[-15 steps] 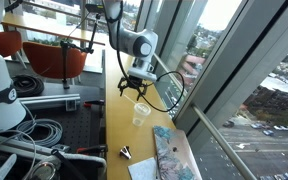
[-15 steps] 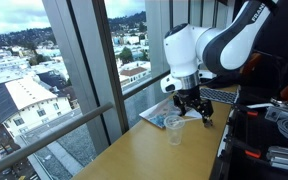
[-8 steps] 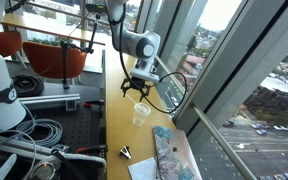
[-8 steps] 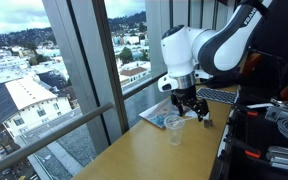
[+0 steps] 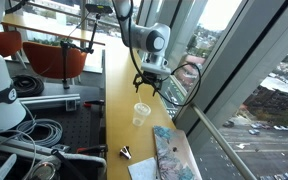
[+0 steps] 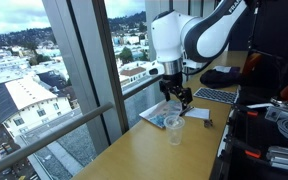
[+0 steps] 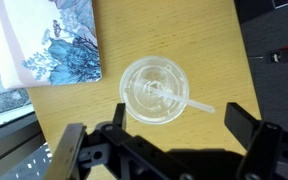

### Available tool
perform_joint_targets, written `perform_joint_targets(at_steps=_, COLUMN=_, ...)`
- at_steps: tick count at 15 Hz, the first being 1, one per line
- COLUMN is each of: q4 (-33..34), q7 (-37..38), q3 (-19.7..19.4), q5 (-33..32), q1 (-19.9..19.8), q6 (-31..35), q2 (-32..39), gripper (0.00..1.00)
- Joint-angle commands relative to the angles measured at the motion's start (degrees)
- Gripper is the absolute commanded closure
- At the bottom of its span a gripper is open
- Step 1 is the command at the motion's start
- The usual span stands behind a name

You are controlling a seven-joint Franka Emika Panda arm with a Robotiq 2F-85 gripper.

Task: Put the straw inside the plastic cup

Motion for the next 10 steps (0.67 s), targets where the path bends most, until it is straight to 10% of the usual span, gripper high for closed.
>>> perform_joint_targets(at_steps=1, q4=3.0, q7=0.5, q3=0.0, q5=1.5, q1=0.1, q6=-4.0, q2=-1.2, gripper=0.00)
perform_joint_targets(at_steps=10, q4=-0.1, q7=11.8, q3=3.1, q5=13.0, q1=1.8, q6=-10.4, q2=-4.6, gripper=0.00)
